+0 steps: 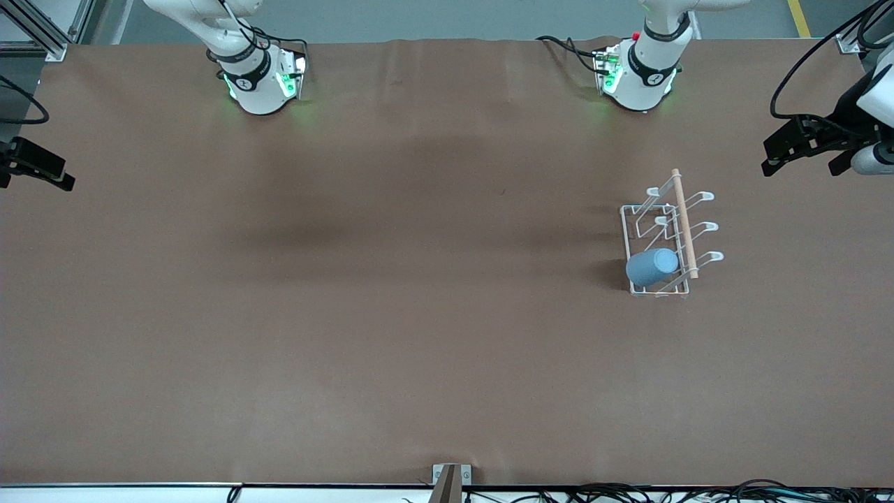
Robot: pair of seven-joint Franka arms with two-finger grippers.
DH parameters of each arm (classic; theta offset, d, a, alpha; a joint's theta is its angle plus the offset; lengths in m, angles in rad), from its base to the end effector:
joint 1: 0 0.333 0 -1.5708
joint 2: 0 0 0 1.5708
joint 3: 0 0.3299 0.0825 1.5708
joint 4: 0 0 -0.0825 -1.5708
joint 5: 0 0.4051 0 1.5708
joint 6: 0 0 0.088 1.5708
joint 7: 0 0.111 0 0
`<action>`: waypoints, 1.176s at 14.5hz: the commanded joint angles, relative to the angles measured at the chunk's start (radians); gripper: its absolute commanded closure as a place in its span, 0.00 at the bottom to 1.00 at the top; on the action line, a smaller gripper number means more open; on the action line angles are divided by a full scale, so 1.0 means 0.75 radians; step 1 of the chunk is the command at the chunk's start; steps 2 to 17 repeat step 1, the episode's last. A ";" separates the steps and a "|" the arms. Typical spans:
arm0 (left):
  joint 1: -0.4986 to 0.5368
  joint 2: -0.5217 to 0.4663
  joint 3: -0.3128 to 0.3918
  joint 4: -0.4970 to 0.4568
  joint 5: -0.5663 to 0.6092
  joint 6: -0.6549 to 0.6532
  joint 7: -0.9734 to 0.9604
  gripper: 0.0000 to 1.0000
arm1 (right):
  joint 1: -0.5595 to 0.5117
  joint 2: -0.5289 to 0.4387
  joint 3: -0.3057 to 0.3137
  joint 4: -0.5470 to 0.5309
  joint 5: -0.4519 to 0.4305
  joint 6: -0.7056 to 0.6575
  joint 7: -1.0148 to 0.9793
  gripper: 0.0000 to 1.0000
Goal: Hang cup on cup holder
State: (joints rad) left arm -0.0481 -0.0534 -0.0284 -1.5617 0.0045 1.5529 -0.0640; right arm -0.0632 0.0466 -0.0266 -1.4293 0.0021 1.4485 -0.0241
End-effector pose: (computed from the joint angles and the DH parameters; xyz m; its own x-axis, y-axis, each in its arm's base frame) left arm 0.5552 -0.0425 0.6675 0.9989 -0.0124 0.0449 -0.0122 -0.9999 -0.0032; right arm 0.5759 -0.0512 0.6659 0.9975 -0.0654 -0.0274 -0.0654 -0.9979 -0.0015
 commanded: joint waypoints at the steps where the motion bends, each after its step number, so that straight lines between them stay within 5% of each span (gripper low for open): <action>1: -0.001 -0.033 0.003 -0.031 -0.022 0.005 0.018 0.01 | -0.012 -0.019 0.009 -0.015 -0.017 -0.005 -0.013 0.00; 17: -0.001 -0.033 0.003 -0.031 -0.022 0.005 0.018 0.01 | -0.012 -0.019 0.009 -0.015 -0.017 -0.005 -0.013 0.00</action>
